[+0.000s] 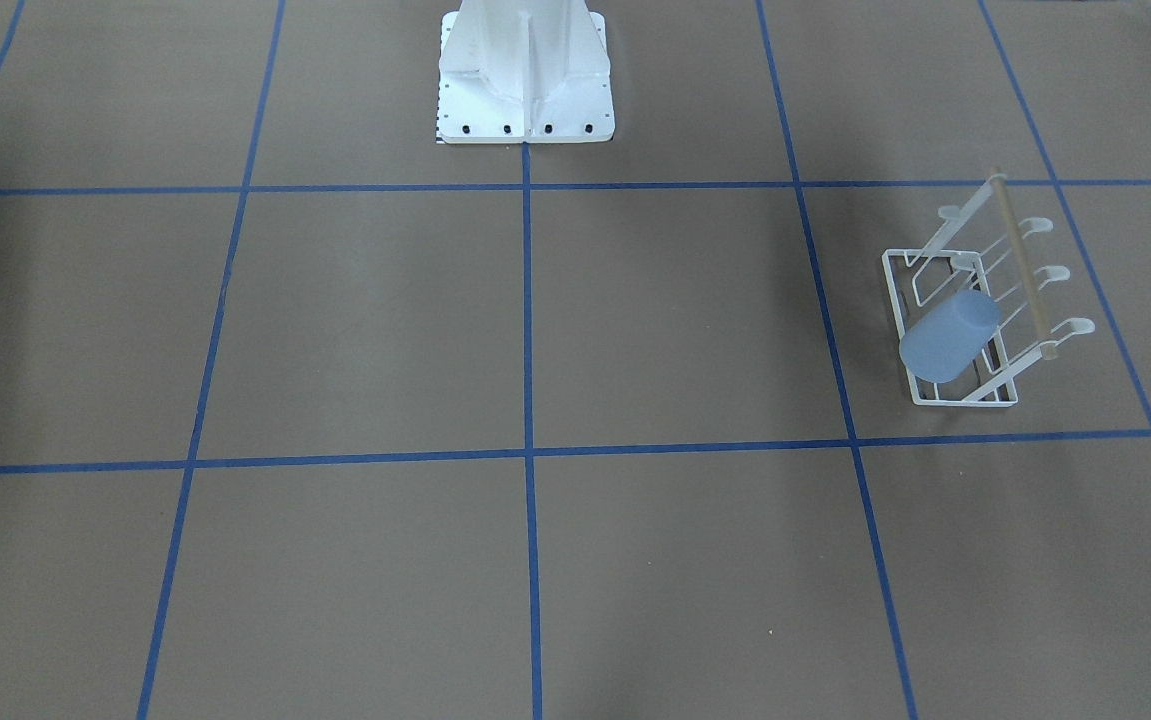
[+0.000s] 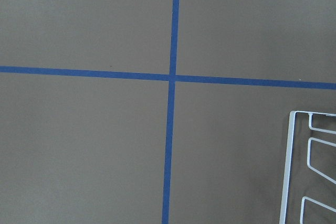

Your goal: Hang cup on cup holder

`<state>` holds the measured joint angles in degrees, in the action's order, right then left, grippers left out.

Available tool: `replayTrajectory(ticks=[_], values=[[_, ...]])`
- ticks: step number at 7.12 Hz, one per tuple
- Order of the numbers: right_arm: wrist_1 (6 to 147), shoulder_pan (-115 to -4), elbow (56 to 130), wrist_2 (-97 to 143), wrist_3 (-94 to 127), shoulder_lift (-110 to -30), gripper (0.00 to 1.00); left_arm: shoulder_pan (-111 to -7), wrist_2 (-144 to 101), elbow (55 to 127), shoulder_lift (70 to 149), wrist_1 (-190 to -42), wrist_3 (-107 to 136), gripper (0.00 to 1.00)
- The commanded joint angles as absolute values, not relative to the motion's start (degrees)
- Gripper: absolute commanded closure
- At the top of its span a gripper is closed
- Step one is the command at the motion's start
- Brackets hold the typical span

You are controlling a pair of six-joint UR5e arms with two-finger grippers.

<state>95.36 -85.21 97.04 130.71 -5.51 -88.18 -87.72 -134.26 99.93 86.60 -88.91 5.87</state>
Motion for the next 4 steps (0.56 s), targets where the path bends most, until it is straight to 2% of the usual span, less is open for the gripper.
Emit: replayTrajectory(ticks=[1,4], values=[[95.71,-86.13,97.47,130.95,-5.27,-88.15,0.00,-87.63,-133.86,96.44,86.48,-88.42,1.42,0.01],[95.80,-87.71,97.56,131.04,-5.27,-88.50,0.00,-87.28,-133.24,96.76,86.40,-84.47,1.14,0.01]])
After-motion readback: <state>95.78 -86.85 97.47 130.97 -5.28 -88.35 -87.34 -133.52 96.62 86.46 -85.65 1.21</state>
